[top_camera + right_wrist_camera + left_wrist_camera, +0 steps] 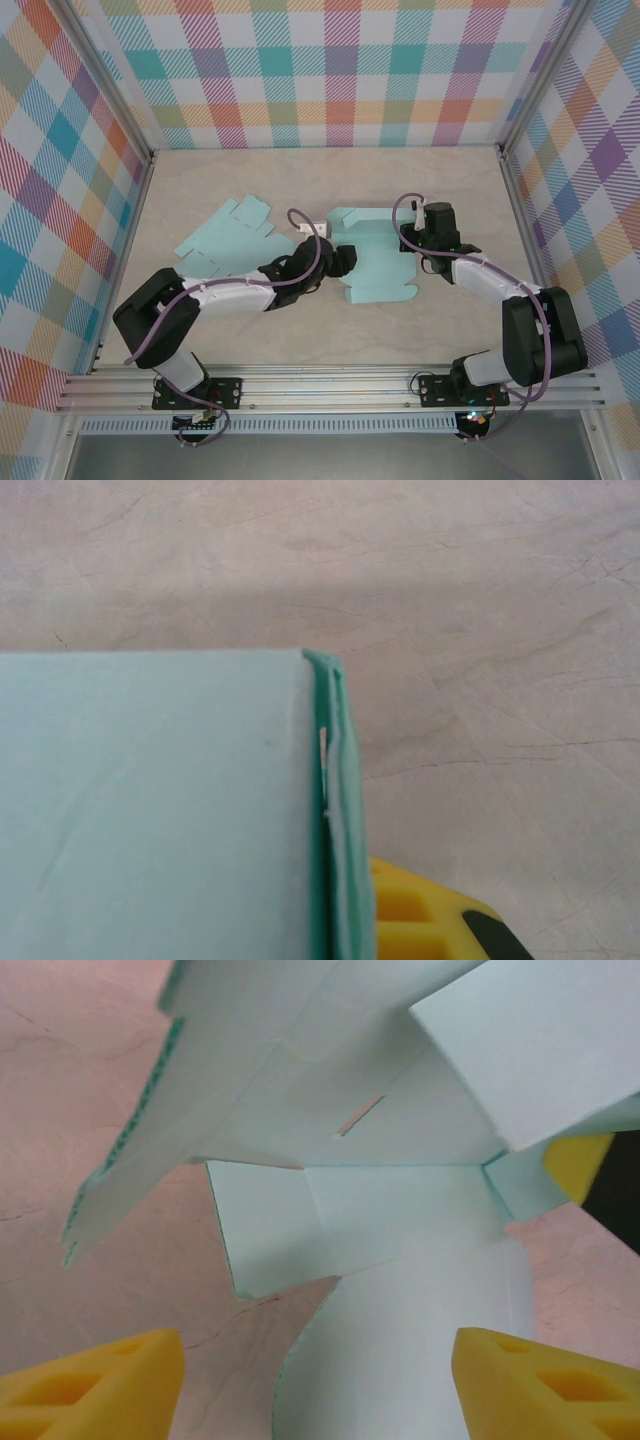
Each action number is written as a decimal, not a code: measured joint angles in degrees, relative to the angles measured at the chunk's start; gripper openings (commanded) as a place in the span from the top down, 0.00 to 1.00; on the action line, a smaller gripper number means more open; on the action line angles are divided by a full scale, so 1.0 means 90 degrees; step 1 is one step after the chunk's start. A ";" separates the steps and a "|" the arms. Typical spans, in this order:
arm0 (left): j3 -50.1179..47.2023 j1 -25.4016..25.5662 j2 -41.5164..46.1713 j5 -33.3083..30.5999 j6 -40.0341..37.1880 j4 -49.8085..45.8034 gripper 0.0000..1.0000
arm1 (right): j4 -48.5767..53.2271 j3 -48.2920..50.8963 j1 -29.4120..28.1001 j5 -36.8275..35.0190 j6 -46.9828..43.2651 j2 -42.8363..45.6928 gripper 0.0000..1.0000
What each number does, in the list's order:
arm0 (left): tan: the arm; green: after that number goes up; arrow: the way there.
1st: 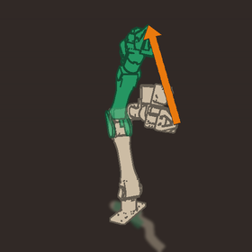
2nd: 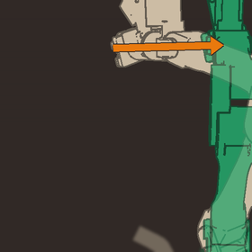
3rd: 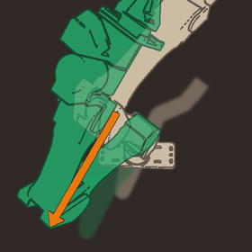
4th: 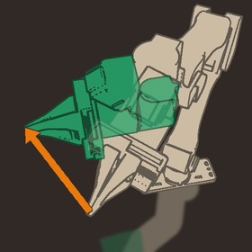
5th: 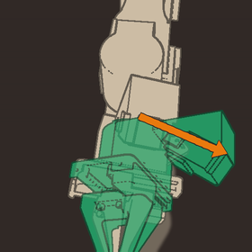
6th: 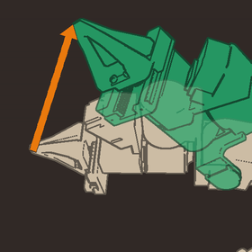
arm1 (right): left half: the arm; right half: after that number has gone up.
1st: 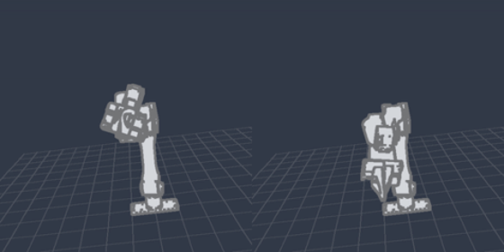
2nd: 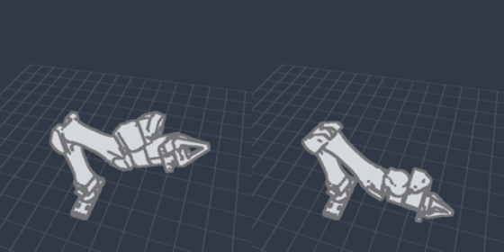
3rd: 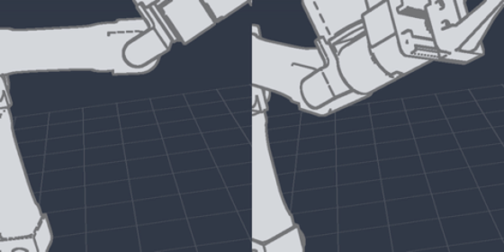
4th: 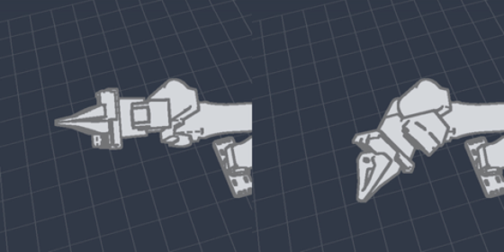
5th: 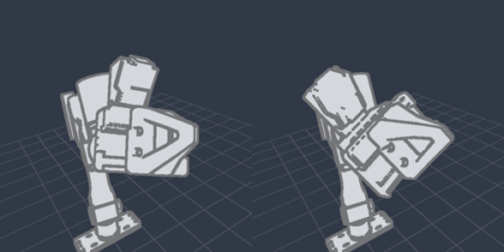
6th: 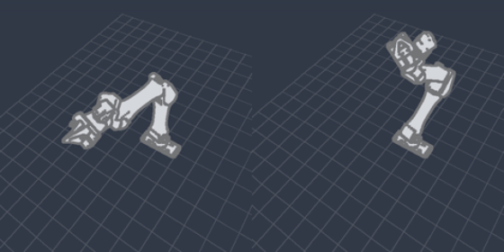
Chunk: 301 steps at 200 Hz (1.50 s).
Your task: Fold the paper box
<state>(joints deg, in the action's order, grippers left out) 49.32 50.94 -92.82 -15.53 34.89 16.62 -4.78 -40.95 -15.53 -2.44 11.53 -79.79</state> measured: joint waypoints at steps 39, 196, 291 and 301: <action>0.0209 -0.0080 -0.0357 0.0121 -0.0049 0.0146 0.37 | -0.0002 0.0002 0.0000 0.0017 0.0000 0.0000 1.00; 0.1020 -0.0087 -0.1069 0.0508 -0.0483 0.0869 0.45 | -0.0024 0.0012 0.0000 -0.0012 -0.0002 0.0000 1.00; 0.0503 -0.0090 -0.0231 0.1239 -0.0697 0.0610 0.36 | -0.0029 0.0056 0.0000 -0.0053 0.0000 0.0002 1.00; 0.0437 -0.0085 0.0049 0.1409 -0.0729 0.0469 0.35 | -0.0032 0.0056 0.0000 -0.0053 0.0000 0.0002 1.00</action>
<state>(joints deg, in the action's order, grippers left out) 53.25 50.17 -92.38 -2.85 28.34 20.84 -5.06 -40.45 -15.53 -2.92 11.53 -79.77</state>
